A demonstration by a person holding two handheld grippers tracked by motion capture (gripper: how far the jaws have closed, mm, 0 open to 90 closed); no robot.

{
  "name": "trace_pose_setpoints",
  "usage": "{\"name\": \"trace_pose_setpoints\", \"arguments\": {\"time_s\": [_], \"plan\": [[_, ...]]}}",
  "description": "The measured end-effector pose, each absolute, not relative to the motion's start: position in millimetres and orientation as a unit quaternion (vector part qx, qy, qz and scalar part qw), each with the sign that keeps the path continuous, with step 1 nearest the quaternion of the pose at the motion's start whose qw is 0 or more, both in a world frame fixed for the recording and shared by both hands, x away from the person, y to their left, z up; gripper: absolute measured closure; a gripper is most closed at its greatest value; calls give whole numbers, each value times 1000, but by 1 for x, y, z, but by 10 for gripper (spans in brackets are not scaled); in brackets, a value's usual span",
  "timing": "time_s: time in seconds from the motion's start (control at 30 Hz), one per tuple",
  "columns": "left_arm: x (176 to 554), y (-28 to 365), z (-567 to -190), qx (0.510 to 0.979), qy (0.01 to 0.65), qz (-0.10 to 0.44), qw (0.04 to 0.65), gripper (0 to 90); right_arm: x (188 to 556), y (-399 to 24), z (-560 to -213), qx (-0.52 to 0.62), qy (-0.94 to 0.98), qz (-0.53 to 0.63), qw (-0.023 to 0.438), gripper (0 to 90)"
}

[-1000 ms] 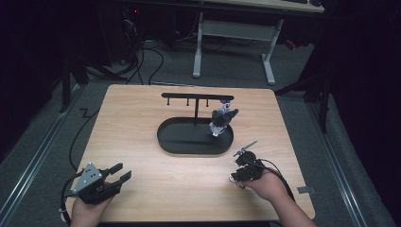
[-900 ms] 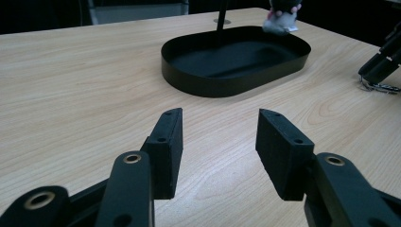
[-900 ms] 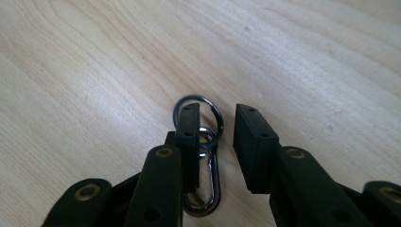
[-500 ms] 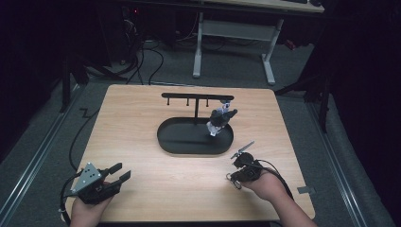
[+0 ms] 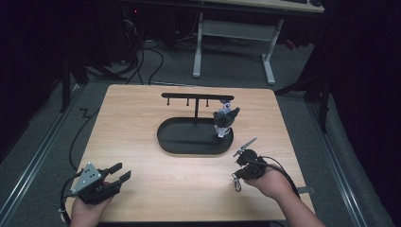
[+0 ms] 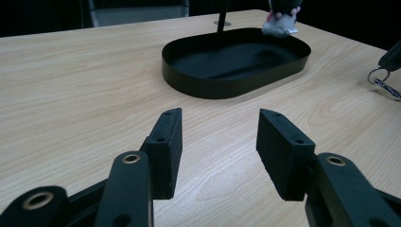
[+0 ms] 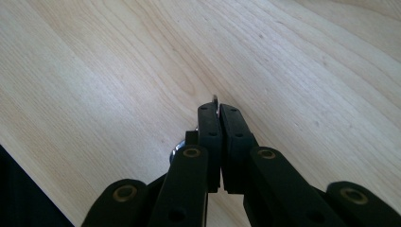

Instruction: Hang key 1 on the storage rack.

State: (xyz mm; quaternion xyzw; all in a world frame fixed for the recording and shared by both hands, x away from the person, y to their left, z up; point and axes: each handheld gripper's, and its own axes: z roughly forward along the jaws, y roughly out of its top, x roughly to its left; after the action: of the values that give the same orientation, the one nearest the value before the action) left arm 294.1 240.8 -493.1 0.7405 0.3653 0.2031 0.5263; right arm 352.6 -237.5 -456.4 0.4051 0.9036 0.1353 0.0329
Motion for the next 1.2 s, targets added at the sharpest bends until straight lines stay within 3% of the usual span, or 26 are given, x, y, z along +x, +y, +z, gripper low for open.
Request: {"name": "trace_pose_setpoints", "arguments": {"time_s": [0.83,1.2], "plan": [[294,242,-492,739,366,203,528,519,350,-233,-482,395,914,87,32,889],[294,242,-493,739,365,203,528,518,354,-230,-454,388,917,85,26,893]]}}
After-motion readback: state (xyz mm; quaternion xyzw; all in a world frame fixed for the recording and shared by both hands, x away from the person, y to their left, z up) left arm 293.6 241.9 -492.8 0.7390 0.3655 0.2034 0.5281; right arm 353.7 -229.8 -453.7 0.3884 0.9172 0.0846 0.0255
